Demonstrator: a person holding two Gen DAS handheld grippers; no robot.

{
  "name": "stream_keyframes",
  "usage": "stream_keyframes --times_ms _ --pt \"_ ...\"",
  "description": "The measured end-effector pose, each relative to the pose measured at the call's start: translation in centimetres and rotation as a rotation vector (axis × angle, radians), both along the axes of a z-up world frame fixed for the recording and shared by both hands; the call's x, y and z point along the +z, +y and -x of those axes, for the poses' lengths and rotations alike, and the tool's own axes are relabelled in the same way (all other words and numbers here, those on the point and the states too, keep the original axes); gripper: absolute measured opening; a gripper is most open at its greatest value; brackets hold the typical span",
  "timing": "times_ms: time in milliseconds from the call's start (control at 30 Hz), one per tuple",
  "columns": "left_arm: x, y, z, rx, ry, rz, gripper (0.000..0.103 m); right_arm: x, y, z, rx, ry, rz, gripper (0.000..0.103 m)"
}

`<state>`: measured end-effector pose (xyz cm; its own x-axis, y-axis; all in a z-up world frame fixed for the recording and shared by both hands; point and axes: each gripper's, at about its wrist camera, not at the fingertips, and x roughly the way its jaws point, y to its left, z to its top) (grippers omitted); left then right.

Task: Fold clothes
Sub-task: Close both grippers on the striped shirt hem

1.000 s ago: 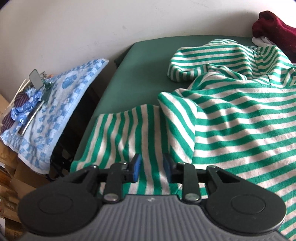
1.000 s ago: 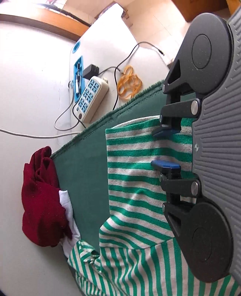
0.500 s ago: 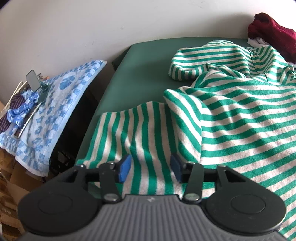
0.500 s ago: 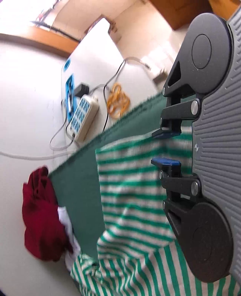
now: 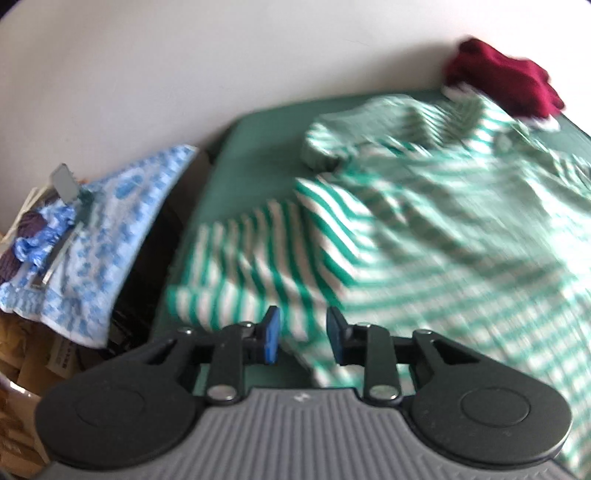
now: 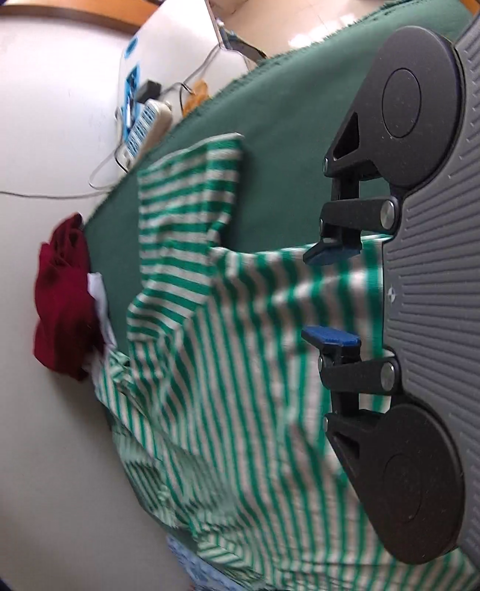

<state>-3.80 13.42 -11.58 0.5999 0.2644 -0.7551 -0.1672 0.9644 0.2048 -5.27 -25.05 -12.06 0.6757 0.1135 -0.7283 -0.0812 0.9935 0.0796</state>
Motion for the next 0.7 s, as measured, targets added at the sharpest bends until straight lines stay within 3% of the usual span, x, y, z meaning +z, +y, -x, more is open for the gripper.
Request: stream_keyframes --times_ms 133,200,367,400,433,467,567,700 --pt "-2.0 -2.2 1.5 0.035 0.056 -0.046 0.018 -0.6 -0.9 0.8 0.059 -0.007 0.047 0.000" --pt "-2.5 -3.0 1.8 0.069 0.054 -0.115 0.017 -0.8 -1.6 1.2 0.086 -0.011 0.058 0.000" --pt "-2.5 -2.3 3.0 0.179 0.083 -0.203 0.018 -0.8 -2.5 1.9 0.147 -0.030 0.083 0.000" --pt "-2.2 -2.3 3.7 0.192 0.086 -0.195 0.018 -0.5 -2.9 2.2 0.147 -0.021 0.061 0.000" --pt "-1.5 -2.4 4.7 0.196 0.081 -0.162 0.018 -0.2 -3.4 2.5 0.148 -0.010 0.034 0.012" --pt "-0.6 -2.9 5.9 0.190 0.068 -0.119 0.020 0.0 -4.1 3.0 0.164 0.006 -0.015 0.016" --pt "0.9 -5.5 9.8 0.142 0.037 -0.083 0.037 0.1 -6.3 5.3 0.252 0.079 -0.126 0.021" --pt "0.2 -8.7 13.5 0.122 0.054 -0.080 0.039 -0.6 -8.3 8.7 0.360 0.172 -0.186 0.026"
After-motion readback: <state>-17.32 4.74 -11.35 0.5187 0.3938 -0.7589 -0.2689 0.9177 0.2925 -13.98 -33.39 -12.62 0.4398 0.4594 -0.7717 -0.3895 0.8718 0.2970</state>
